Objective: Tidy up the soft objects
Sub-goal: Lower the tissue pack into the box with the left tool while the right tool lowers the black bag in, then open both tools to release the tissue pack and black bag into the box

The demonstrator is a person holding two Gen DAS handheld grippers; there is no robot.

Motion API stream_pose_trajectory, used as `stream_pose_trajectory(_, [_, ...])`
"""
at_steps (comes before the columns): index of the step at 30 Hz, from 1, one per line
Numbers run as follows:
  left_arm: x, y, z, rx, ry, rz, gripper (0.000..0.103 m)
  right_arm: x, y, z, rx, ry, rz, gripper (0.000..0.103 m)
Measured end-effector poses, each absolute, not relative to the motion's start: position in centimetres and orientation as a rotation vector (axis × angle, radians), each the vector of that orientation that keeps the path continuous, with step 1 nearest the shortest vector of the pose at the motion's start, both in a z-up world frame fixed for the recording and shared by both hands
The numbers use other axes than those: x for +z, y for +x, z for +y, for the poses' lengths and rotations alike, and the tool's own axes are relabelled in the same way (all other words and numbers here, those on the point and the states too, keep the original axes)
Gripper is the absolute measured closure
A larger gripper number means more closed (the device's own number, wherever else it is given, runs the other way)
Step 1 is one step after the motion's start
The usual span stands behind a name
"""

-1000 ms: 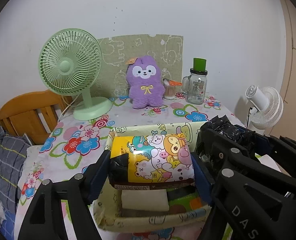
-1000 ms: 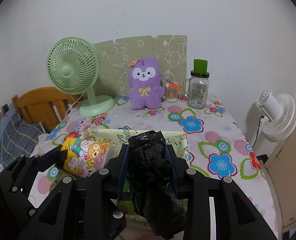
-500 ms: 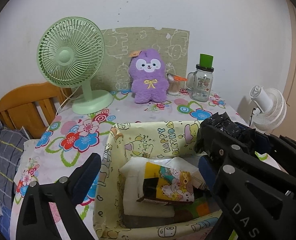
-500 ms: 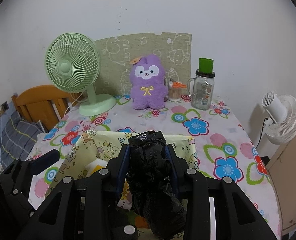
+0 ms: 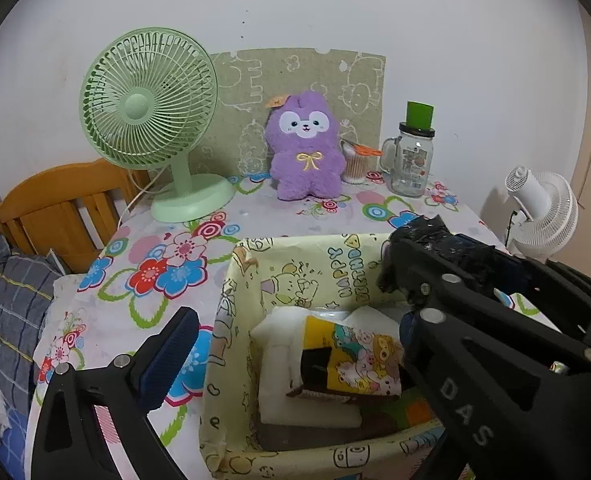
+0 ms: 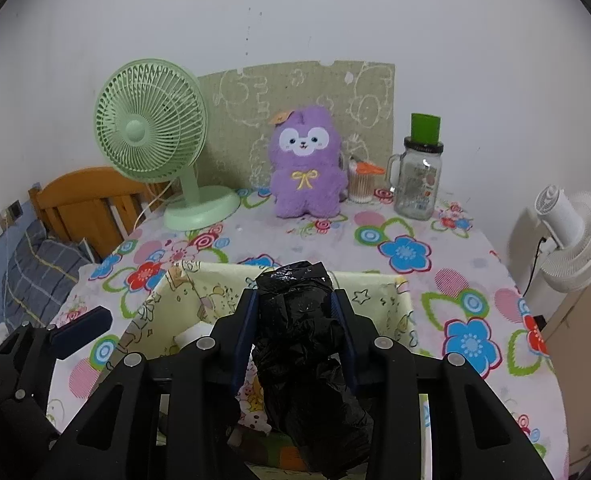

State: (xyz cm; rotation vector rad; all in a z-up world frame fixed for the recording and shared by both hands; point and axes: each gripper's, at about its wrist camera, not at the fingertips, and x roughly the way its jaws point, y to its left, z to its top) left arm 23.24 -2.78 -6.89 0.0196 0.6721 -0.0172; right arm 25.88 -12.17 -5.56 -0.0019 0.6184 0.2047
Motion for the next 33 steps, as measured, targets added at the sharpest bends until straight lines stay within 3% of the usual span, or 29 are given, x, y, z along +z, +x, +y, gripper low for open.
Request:
stream_pose_trajectory(3, [-7.1,23.3,-2.7,-0.011,0.023,0.679,0.002,-5.9,26.1,-12.0,0.204,0.000,0.630,0.058])
stream_pose_trajectory(5, [-7.1,23.3,-2.7,-0.004,0.027,0.679,0.002,-5.9,26.1,-12.0,0.198,0.003,0.631,0.032])
stream_pose_trajectory(7, [-7.1,23.3,-2.8,-0.004,0.025,0.678,0.002,-5.9,25.8,-12.1,0.184,0.015,0.614,0.026])
stream_pose_trajectory(17, [-7.0,22.4,-3.7,-0.020,0.032,0.672,0.002,-5.9,25.0,-13.1,0.175,0.027,0.647,0.019])
stream_pose_trajectory(33, [-6.8,20.5,-4.3,-0.010,0.051,0.669,0.002,-5.8,22.6,-14.4,0.152,0.035,0.658,0.018])
